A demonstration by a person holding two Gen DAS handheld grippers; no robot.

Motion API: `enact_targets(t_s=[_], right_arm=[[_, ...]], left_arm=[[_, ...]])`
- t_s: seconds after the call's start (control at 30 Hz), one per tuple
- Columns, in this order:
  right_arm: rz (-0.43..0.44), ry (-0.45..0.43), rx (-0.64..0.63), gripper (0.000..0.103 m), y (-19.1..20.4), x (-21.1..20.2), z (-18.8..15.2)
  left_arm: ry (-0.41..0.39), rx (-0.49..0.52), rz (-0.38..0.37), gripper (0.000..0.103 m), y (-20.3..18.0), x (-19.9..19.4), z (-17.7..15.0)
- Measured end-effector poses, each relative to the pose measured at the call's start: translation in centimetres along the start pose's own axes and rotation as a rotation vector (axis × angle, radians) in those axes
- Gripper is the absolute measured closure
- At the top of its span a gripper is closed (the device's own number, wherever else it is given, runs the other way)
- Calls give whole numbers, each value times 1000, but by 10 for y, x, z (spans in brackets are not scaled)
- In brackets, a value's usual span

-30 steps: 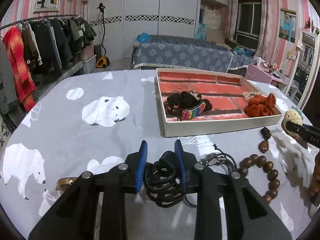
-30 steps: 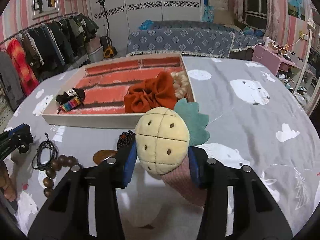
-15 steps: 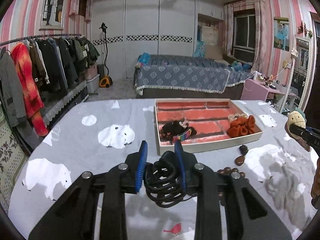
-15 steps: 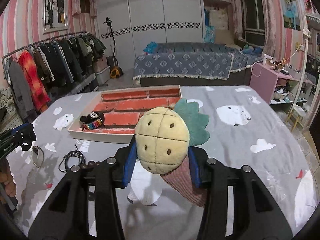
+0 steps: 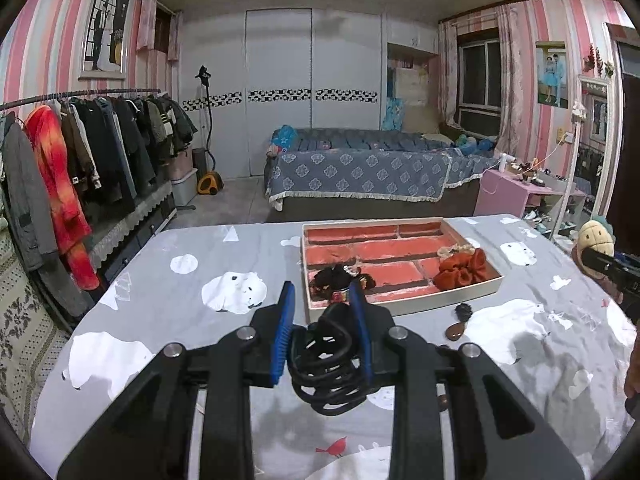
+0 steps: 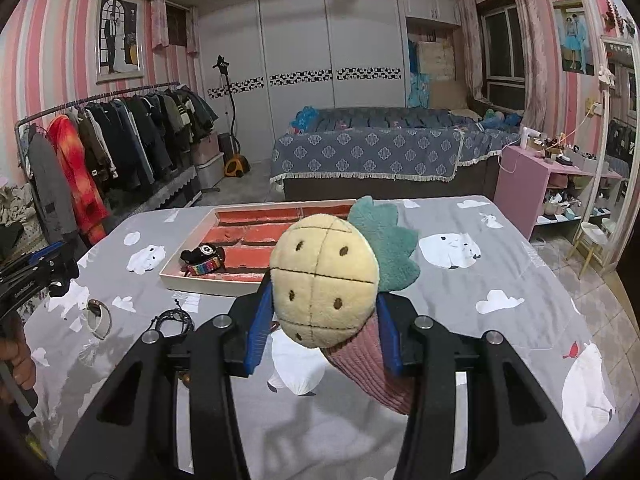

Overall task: Organize jewelry
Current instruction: 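Carry the pineapple plush and black hair ties over the red-lined tray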

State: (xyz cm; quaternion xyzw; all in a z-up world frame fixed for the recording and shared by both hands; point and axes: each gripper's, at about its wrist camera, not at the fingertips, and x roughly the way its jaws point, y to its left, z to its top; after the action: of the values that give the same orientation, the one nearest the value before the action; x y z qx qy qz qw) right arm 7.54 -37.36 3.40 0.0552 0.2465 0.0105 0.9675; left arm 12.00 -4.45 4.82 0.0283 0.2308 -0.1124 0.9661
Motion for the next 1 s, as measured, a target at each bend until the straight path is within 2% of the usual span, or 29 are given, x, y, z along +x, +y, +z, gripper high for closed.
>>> enact_targets(t_s=[0.2,0.43,0.7,1.0], right_arm=[[4,-8,-6,57,1,-1,4],[6,-8,-16,57,1,13,14],[2,-5,-18,56,-3,51,36],[20,6,-16,56,1,119,60]], left_arm=[[-12,18,3,75,-5,1,10],[-14,40,-2,75,-13,22,26],[-5,59,-23,75,-24,72,42],[9,63,-45,75,-40,144,58]])
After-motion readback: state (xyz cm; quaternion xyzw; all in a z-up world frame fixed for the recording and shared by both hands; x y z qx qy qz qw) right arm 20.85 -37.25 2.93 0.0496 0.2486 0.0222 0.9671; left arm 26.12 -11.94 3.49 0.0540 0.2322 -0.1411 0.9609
